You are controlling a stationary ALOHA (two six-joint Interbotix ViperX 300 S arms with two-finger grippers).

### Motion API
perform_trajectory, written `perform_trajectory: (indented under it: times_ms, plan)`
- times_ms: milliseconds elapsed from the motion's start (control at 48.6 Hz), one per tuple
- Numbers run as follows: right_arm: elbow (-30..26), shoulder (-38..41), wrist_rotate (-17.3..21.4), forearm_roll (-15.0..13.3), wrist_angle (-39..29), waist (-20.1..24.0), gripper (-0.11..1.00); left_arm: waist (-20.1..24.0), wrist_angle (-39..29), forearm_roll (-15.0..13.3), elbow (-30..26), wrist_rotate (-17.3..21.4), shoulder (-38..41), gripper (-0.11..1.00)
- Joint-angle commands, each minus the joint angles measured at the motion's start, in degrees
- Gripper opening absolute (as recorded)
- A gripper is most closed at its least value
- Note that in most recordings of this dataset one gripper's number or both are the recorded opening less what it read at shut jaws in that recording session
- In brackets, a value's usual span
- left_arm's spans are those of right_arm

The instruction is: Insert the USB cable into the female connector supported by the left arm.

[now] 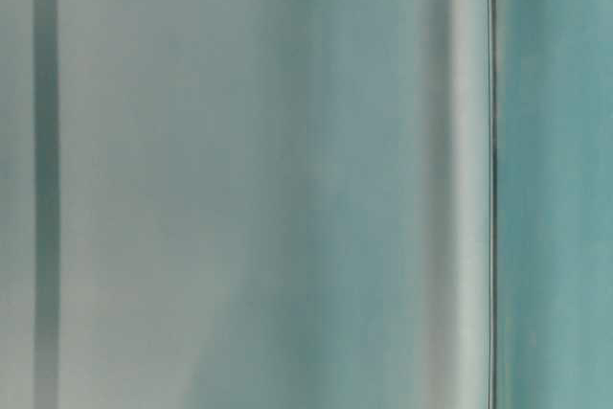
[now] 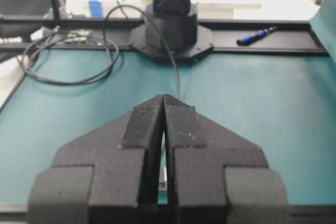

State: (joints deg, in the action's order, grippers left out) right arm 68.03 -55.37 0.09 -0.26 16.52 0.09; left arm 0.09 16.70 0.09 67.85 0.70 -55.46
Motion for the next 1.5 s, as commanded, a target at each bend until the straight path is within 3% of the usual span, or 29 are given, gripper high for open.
perform_trajectory:
  times_ms: [0,82,329,597,700,864,947,988,1255,1482]
  plan:
    - [-0.7,0.3,-0.1,-0.3,0.4,-0.3,0.00,0.0,-0.1,0.1,-0.9,0.0,0.4,0.04]
    - [-0.3,0.3,0.2,-0.4,0.3,-0.2,0.00,0.0,-2.5,0.1,-1.5,0.0,0.7,0.09]
    - [-4.0,2.9,0.5,-0.4,-7.8,-0.2,0.00,0.0,-21.4,0.1,-6.8,0.3,6.3,0.04]
    - [-5.9,12.5,1.8,-0.4,-15.6,-0.2,0.00,-0.1,-23.9,0.1,-7.2,0.9,14.6,0.10]
    - [-6.4,16.2,2.1,-0.4,-17.1,0.1,0.00,-0.3,-23.6,0.2,-8.0,1.4,18.5,0.25]
    - [-7.8,21.8,2.2,-0.4,-18.6,0.3,0.00,-0.6,-23.1,0.3,-8.9,3.1,25.0,0.73]
    - [-7.9,23.8,2.2,-0.4,-18.5,0.2,0.00,-1.4,-20.4,0.3,-8.2,4.1,28.0,0.92]
    - [-7.7,24.4,2.2,-0.4,-18.5,0.3,0.00,-1.8,-17.9,0.3,-7.5,4.2,29.6,0.95]
    - [-5.7,24.5,4.9,-0.4,-18.5,0.3,0.00,-2.3,9.4,-0.1,-0.7,1.5,42.3,0.89]
    - [-4.7,24.5,6.8,-0.4,-21.4,0.2,0.00,-3.2,23.8,0.1,-3.4,1.1,57.5,0.89]
